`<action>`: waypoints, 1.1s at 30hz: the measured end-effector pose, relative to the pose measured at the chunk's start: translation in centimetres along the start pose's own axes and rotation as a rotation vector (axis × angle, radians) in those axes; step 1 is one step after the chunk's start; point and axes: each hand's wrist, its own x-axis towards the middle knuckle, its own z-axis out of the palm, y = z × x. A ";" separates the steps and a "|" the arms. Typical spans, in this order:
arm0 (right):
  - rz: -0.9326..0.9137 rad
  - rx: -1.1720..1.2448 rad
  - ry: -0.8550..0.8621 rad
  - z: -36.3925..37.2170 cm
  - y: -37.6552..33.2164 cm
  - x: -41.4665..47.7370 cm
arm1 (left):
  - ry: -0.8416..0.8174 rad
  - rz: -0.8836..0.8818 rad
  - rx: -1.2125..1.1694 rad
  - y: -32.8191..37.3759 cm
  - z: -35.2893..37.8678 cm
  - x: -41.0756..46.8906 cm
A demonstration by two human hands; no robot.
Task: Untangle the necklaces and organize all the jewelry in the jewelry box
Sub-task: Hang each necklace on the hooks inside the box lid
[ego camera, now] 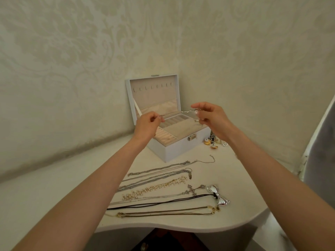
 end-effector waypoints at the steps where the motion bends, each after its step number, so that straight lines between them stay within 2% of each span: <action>1: 0.002 -0.080 0.025 -0.3 0.2 0.1 | 0.023 0.013 0.033 -0.3 -0.1 0.1; 4: -0.010 -0.353 0.116 -0.1 1.2 0.3 | 0.056 0.035 0.208 -0.8 0.3 0.2; 6: -0.021 -0.523 0.120 0.4 2.1 0.5 | 0.074 0.018 0.385 -1.3 0.7 0.4; 10: -0.014 -0.834 -0.137 1.0 3.9 0.6 | -0.050 -0.174 0.603 -2.5 1.3 0.3; 12: -0.057 -0.933 -0.148 1.5 4.8 0.7 | -0.081 -0.305 0.593 -2.9 1.8 0.2; 15: -0.132 -0.983 -0.104 1.8 5.7 0.8 | -0.102 -0.445 0.423 -3.9 2.3 0.8; 19: -0.147 -1.058 -0.235 1.8 5.8 1.1 | -0.149 -0.481 0.258 -4.9 2.2 1.2; 23: -0.285 -1.107 -0.255 2.3 6.0 0.6 | -0.101 -0.418 0.325 -5.0 2.2 0.8; 28: -0.368 -1.118 -0.199 2.1 6.7 -0.1 | -0.073 -0.362 0.377 -5.2 2.3 0.6; 33: -0.481 -1.131 -0.208 3.6 5.8 -0.4 | -0.052 -0.291 0.537 -5.2 0.3 1.2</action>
